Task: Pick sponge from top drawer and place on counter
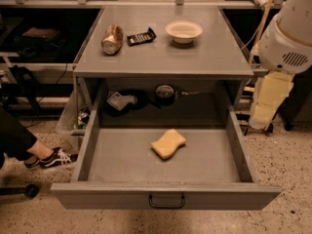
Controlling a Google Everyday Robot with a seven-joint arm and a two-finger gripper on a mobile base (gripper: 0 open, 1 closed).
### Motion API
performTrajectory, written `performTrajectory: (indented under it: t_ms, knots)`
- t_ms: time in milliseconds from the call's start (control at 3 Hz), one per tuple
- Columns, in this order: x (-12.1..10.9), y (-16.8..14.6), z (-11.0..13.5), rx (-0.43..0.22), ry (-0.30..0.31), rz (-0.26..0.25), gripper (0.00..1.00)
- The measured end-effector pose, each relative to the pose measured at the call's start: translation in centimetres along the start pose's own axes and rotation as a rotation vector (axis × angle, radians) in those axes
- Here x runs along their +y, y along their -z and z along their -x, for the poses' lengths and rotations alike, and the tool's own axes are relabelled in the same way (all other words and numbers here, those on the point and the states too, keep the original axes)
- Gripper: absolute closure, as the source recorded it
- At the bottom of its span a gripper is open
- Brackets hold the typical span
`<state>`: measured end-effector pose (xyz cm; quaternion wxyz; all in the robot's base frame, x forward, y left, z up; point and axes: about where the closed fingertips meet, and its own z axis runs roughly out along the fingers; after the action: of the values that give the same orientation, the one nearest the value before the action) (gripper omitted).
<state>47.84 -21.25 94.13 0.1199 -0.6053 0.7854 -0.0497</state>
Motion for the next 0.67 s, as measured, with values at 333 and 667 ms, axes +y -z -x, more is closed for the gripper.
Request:
performTrajectory:
  t_ms: [333, 667]
  knots:
    - [-0.5, -1.7, 0.1, -0.056, 0.002, 0.020, 0.00]
    - [-1.0, -8.1, 2.7, -0.218, 0.069, 0.108, 0.00]
